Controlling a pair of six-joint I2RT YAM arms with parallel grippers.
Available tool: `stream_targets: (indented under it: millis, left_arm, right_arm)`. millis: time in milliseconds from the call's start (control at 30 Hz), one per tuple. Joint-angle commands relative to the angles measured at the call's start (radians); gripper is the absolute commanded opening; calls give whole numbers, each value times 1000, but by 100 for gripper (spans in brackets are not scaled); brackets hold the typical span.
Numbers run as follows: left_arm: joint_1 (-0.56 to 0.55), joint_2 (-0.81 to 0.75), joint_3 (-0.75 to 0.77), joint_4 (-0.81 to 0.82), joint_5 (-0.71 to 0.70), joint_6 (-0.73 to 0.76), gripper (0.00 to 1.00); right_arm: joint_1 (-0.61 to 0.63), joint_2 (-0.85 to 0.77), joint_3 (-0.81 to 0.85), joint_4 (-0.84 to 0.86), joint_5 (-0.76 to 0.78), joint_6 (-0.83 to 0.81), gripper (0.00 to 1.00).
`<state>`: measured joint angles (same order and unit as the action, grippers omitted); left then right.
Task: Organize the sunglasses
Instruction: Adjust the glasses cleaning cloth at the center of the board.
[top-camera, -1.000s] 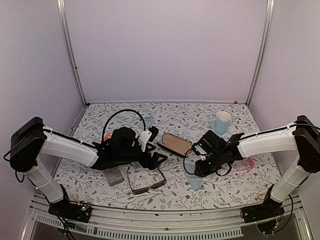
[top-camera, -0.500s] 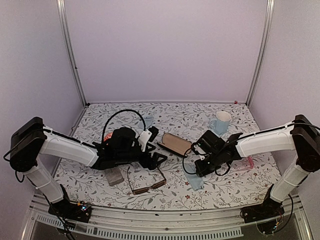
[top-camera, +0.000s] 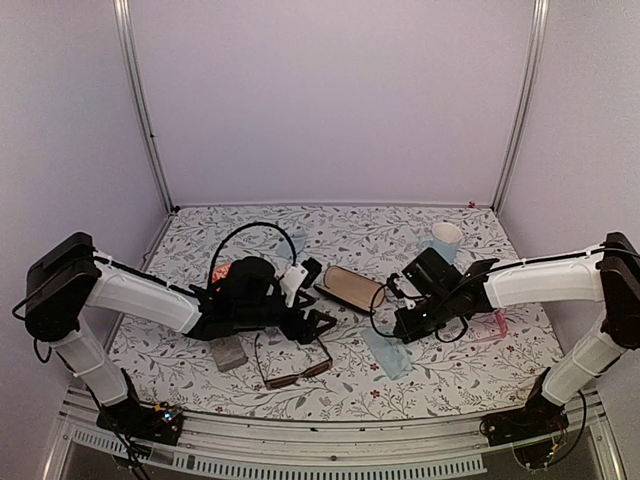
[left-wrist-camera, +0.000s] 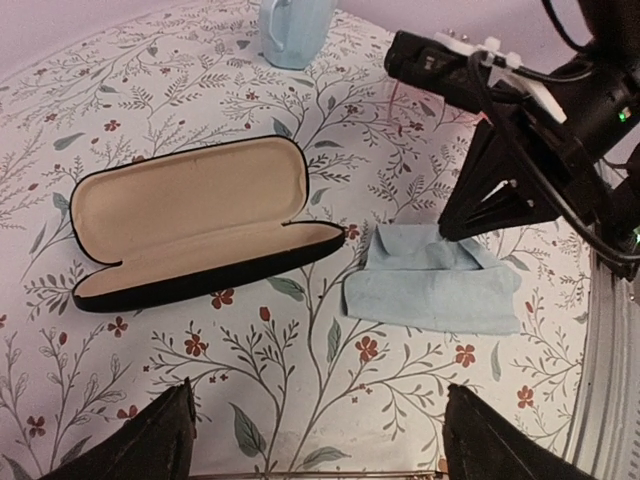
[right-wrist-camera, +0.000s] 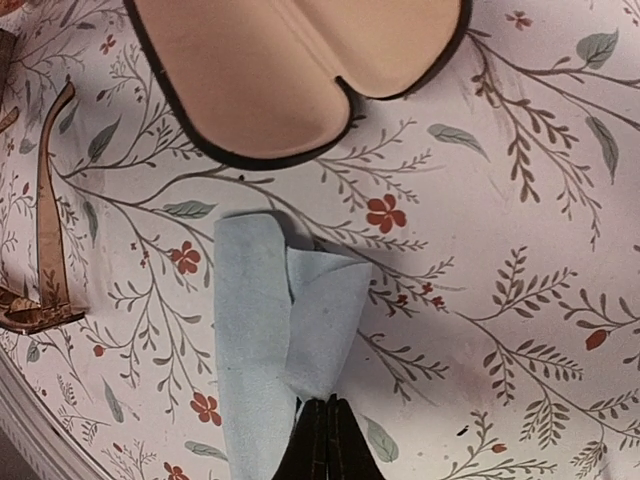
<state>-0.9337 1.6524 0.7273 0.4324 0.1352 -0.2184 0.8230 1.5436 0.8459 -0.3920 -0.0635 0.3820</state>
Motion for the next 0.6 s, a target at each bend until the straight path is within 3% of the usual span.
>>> stream_targets:
  millis: [0,133,367,567]
  left_arm:
    - [3,11,24,7,21,13,87]
    - [3,13,29,2,20,16,87]
    - [1,20,35,-1,19,18,86]
    - [2,36,47,2,24,19,86]
  right_arm:
    - [-50,-6,-1,-32,24,-15,3]
    - [-87,10,16,-60,62,-16,7]
    - [-104,-1,16,-120,132,8,27]
    - [-94,-94,-40,-62,20,-3,33]
